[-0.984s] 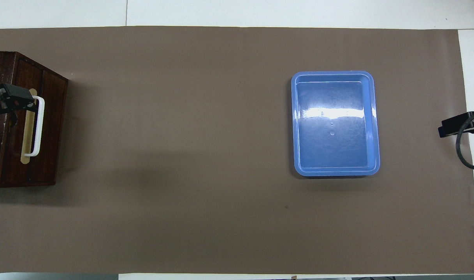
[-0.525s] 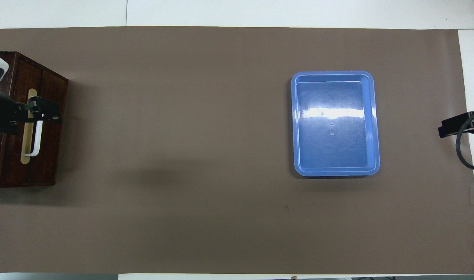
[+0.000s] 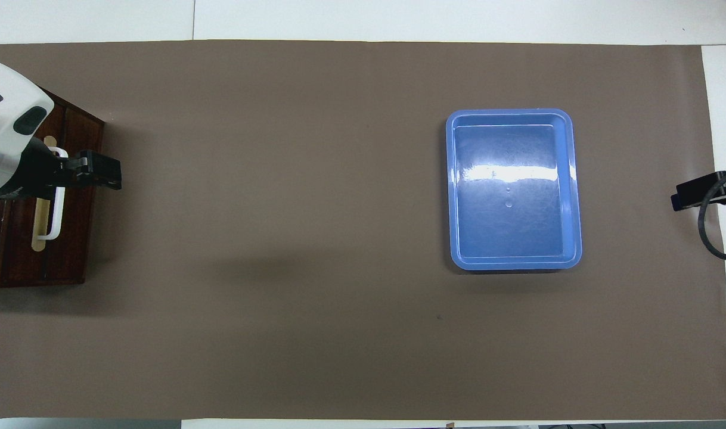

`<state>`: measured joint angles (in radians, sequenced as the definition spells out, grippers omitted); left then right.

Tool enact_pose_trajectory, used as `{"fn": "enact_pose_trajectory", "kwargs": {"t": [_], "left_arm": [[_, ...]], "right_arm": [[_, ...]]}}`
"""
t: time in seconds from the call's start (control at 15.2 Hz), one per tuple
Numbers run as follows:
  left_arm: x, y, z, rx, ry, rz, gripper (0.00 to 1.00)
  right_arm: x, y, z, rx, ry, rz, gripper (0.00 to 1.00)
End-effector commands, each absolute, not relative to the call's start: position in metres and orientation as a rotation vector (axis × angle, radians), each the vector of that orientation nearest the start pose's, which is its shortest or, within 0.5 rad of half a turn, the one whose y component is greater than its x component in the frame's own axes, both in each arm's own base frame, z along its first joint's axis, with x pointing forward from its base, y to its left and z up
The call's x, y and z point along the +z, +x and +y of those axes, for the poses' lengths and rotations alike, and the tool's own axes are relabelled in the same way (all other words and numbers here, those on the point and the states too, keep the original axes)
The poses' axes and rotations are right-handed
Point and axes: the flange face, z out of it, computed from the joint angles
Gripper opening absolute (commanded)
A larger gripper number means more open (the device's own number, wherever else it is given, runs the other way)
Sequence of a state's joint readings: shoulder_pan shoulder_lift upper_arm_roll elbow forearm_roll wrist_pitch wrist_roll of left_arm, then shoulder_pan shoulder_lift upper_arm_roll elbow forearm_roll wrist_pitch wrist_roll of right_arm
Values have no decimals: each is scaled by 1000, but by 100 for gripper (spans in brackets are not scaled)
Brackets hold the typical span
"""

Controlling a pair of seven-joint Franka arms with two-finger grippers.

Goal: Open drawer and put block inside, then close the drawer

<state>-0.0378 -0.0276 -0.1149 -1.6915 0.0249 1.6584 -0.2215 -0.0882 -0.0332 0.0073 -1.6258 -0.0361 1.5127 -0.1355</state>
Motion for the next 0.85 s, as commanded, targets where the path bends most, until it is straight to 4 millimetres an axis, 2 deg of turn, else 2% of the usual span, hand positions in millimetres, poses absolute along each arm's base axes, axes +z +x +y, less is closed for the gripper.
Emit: {"fn": "enact_pose_trajectory", "kwargs": {"t": [0.0, 0.2, 0.79], "left_arm": [[598, 552, -77, 105, -3124, 5, 100], [595, 549, -81, 113, -3125, 82, 100], [597, 554, -88, 58, -3149, 96, 100]], "right_arm": [[616, 532, -46, 114, -3154, -65, 100], [616, 532, -46, 114, -3154, -65, 100], [616, 532, -46, 114, -3154, -67, 100]]}}
